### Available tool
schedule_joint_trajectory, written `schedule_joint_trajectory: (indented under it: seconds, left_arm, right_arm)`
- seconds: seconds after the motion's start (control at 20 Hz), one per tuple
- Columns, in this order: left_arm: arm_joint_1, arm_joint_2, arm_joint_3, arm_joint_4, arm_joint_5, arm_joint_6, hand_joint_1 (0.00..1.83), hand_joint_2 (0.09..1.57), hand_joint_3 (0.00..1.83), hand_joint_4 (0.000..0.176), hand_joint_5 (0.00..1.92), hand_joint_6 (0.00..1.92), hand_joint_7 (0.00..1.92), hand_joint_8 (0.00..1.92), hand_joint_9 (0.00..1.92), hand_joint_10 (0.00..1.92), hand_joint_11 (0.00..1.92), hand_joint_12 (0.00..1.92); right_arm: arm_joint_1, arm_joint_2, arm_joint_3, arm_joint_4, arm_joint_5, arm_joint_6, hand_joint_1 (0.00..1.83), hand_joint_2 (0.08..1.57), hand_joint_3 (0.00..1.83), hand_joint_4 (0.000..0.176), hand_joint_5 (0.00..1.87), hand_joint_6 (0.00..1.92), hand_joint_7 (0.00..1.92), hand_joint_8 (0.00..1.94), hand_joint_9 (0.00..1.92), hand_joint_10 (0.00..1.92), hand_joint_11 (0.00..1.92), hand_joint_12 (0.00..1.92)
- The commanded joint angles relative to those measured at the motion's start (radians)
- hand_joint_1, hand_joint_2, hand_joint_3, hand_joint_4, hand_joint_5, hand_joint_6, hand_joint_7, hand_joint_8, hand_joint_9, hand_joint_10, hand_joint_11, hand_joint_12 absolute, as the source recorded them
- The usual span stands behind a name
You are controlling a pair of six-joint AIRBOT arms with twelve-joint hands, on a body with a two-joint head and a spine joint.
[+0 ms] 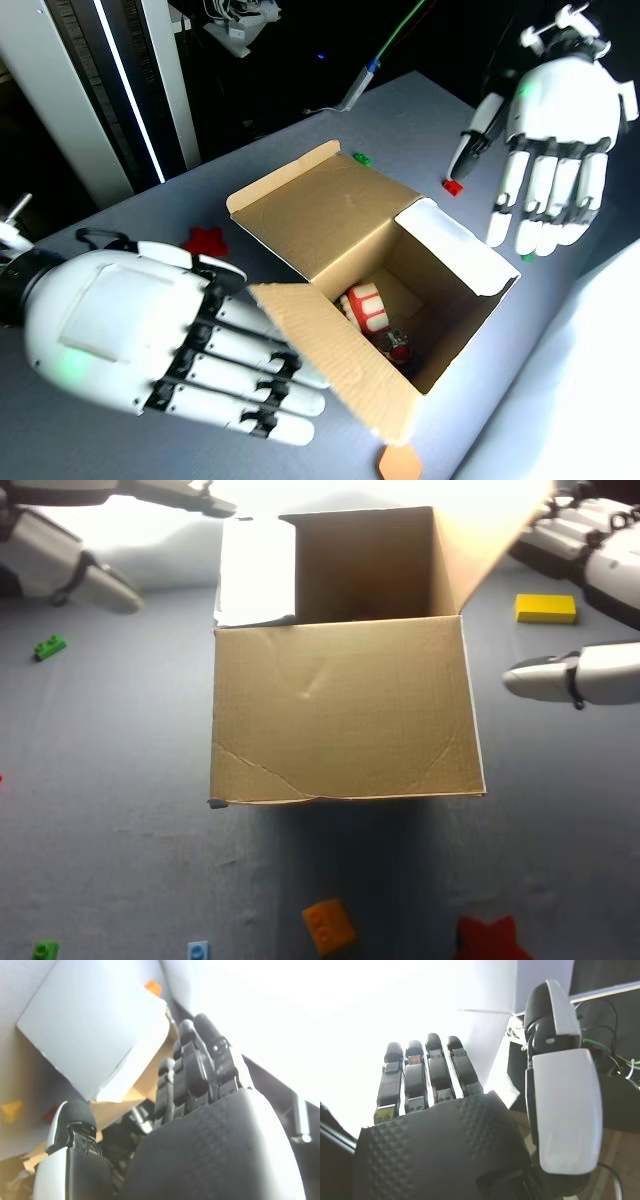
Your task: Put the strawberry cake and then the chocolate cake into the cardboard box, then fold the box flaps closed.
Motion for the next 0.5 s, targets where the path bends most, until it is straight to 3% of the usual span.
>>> schedule_joint_trajectory:
  seconds: [0.0, 0.1, 0.3, 0.45]
  left_arm:
    - [-0.015, 0.021, 0.008, -0.061, 0.008, -0.006, 0.32, 1.14, 0.00, 0.057, 0.14, 0.00, 0.22, 0.00, 0.33, 0.00, 0.00, 1.11]
    - [-0.014, 0.050, 0.008, -0.043, -0.002, -0.017, 0.33, 1.13, 0.00, 0.063, 0.15, 0.00, 0.21, 0.00, 0.33, 0.00, 0.00, 1.10]
    - [0.030, 0.117, -0.012, -0.036, -0.012, -0.032, 0.31, 1.14, 0.00, 0.058, 0.15, 0.00, 0.20, 0.00, 0.33, 0.00, 0.00, 1.09]
    - [0.061, 0.162, -0.058, -0.036, -0.016, -0.033, 0.31, 1.15, 0.00, 0.056, 0.14, 0.00, 0.20, 0.00, 0.33, 0.00, 0.00, 1.09]
  right_arm:
    - [0.025, 0.001, 0.001, 0.001, 0.114, -0.005, 0.46, 1.06, 0.00, 0.000, 0.00, 0.00, 0.05, 0.00, 0.02, 0.00, 0.00, 0.29]
    - [0.054, -0.018, 0.001, 0.002, 0.089, -0.010, 0.46, 1.05, 0.00, 0.000, 0.00, 0.00, 0.06, 0.00, 0.04, 0.01, 0.00, 0.36]
    - [0.089, -0.066, 0.005, 0.003, 0.060, -0.052, 0.44, 1.07, 0.00, 0.000, 0.00, 0.00, 0.04, 0.00, 0.01, 0.00, 0.00, 0.01]
    - [0.091, -0.087, 0.014, 0.003, 0.036, -0.053, 0.45, 1.06, 0.00, 0.000, 0.00, 0.00, 0.06, 0.01, 0.04, 0.02, 0.02, 0.01]
